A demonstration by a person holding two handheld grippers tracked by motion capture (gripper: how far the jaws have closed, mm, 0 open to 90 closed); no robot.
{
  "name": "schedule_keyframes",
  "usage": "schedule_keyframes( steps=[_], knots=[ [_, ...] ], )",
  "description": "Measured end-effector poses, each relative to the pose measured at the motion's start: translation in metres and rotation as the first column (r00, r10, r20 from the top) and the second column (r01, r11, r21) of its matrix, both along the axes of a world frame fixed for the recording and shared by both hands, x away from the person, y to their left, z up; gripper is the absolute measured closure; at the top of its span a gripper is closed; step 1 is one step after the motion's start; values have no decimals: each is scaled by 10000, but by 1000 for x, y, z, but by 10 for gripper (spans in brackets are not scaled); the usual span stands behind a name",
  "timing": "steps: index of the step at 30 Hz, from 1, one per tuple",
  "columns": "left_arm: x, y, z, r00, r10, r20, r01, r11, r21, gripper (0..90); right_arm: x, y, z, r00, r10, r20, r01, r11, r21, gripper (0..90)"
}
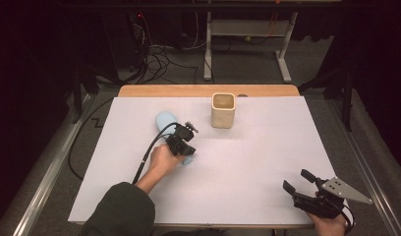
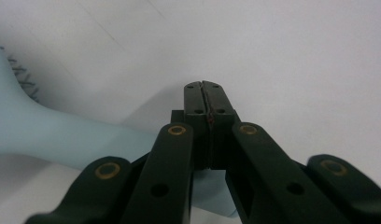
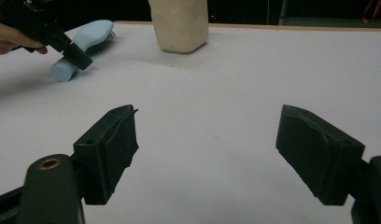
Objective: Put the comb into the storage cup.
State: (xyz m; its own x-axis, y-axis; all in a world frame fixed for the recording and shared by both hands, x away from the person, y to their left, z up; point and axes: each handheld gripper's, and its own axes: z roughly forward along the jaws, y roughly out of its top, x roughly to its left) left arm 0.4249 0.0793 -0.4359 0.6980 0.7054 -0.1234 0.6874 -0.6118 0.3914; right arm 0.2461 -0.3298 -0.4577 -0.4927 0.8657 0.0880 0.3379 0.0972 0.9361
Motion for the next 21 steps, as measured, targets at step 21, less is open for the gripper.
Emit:
schedule_keyframes(
  steps=[21],
  knots=[
    [-17, 23, 0, 9996, 242, 145, -243, 9997, 70, 895, 0, 0, 0, 10000, 7, -8, -7, 10000, 16, 212]
  ],
)
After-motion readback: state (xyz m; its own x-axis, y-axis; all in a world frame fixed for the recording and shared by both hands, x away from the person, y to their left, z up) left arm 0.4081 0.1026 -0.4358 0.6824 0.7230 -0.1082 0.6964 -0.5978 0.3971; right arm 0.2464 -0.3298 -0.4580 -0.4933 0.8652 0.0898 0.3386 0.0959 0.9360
